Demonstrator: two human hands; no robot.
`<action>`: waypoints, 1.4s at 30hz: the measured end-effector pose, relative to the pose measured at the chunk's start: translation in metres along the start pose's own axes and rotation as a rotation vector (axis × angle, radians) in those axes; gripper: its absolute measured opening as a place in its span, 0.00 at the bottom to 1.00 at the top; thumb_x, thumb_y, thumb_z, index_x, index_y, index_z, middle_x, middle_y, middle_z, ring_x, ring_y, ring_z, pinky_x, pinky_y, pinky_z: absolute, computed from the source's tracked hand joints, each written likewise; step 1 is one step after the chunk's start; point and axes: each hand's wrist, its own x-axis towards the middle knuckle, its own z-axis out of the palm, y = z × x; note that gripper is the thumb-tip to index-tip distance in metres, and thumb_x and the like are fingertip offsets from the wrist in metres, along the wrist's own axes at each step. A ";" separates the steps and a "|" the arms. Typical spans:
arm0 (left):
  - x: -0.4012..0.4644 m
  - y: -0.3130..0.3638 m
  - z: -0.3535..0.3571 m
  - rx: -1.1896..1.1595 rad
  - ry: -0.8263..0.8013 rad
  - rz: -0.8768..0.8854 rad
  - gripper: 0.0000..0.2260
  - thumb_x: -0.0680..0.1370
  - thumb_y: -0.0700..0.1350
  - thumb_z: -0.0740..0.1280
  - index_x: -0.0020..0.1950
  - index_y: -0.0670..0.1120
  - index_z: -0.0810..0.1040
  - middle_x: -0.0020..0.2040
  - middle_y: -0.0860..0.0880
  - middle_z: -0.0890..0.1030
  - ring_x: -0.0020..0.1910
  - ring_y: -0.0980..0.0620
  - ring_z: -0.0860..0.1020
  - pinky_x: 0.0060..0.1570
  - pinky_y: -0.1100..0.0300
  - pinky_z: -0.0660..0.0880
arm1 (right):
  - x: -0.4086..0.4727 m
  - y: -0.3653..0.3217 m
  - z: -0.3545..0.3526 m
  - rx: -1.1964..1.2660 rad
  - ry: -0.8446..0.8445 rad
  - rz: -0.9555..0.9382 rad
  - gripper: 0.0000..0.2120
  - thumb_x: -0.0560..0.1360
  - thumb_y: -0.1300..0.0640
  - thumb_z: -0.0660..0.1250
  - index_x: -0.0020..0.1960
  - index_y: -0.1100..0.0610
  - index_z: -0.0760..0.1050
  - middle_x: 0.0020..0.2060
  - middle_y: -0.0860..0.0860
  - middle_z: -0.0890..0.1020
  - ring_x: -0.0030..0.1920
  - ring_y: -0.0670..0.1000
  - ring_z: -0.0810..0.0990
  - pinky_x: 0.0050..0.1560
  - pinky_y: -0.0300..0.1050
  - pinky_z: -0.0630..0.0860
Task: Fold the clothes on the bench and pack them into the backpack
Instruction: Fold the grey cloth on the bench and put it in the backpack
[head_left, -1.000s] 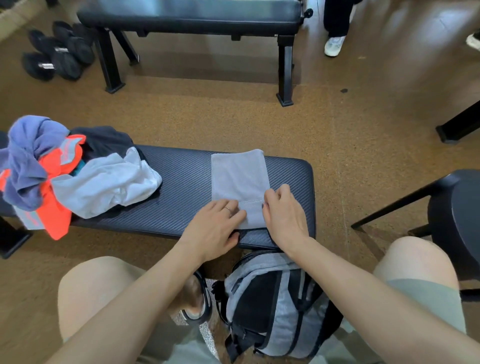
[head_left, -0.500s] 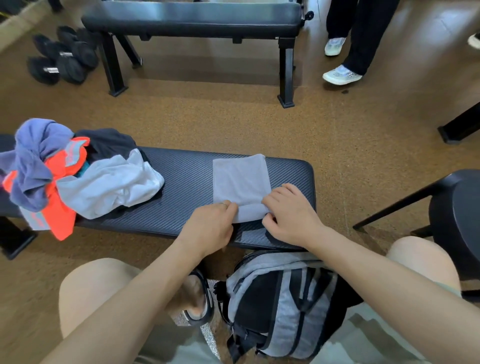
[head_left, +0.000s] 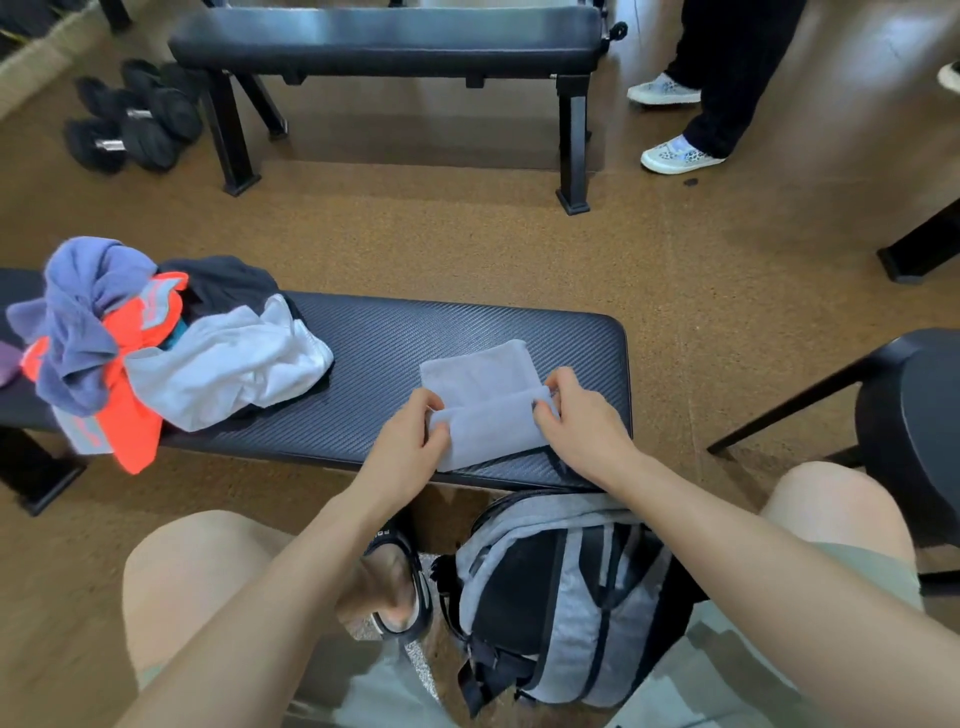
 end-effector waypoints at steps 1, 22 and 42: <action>-0.001 -0.001 0.003 0.005 0.023 -0.007 0.06 0.83 0.47 0.60 0.60 0.50 0.69 0.40 0.49 0.75 0.38 0.51 0.73 0.39 0.50 0.69 | -0.001 0.000 0.002 -0.027 0.005 0.000 0.08 0.83 0.49 0.57 0.57 0.53 0.64 0.41 0.52 0.79 0.40 0.55 0.79 0.45 0.56 0.78; -0.007 0.026 0.013 0.909 -0.026 0.469 0.21 0.65 0.50 0.69 0.54 0.46 0.67 0.52 0.46 0.73 0.48 0.45 0.72 0.45 0.52 0.72 | -0.006 -0.002 -0.001 -0.814 0.006 -0.600 0.21 0.68 0.46 0.61 0.55 0.59 0.70 0.51 0.54 0.72 0.51 0.57 0.71 0.57 0.56 0.70; -0.002 0.013 -0.014 0.351 -0.182 0.046 0.07 0.78 0.45 0.55 0.40 0.49 0.65 0.39 0.47 0.74 0.42 0.41 0.73 0.38 0.51 0.67 | -0.019 -0.003 -0.008 0.067 -0.145 -0.164 0.09 0.82 0.47 0.59 0.60 0.50 0.68 0.35 0.50 0.76 0.32 0.48 0.72 0.33 0.45 0.65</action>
